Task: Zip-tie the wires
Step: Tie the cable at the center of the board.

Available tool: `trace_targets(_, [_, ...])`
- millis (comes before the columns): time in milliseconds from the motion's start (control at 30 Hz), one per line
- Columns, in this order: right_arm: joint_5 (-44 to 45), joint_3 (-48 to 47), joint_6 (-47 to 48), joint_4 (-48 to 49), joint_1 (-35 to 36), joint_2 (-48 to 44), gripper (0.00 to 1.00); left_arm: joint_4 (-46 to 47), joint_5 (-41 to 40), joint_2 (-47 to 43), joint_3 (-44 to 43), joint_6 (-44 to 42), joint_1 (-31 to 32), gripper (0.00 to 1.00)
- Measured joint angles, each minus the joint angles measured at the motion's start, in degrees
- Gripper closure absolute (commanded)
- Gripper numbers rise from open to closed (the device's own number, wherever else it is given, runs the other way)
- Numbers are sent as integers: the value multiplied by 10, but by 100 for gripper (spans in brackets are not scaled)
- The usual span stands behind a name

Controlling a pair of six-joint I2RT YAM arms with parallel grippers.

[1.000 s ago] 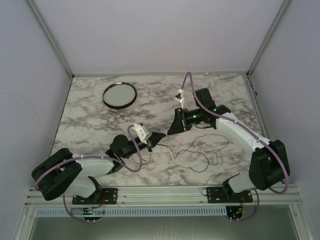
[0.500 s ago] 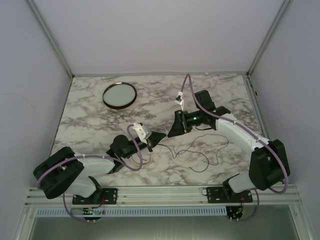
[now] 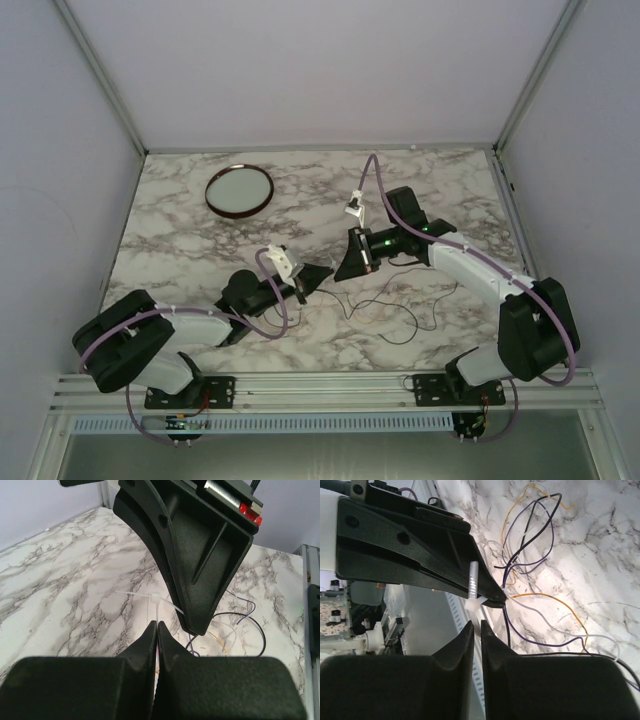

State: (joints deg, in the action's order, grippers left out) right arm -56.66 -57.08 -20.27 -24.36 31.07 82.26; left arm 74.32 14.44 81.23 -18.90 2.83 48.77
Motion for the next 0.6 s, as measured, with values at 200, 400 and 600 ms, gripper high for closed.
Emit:
trace_targets(200, [-10, 0, -11, 14, 1, 0, 100, 8, 1, 5, 0, -1, 0, 100])
trace_targets(400, [-18, -1, -19, 16, 1, 5, 100, 44, 12, 9, 17, -18, 0, 100])
trace_targets(600, [-27, -10, -27, 15, -2, 27, 100, 49, 23, 12, 21, -40, 0, 100])
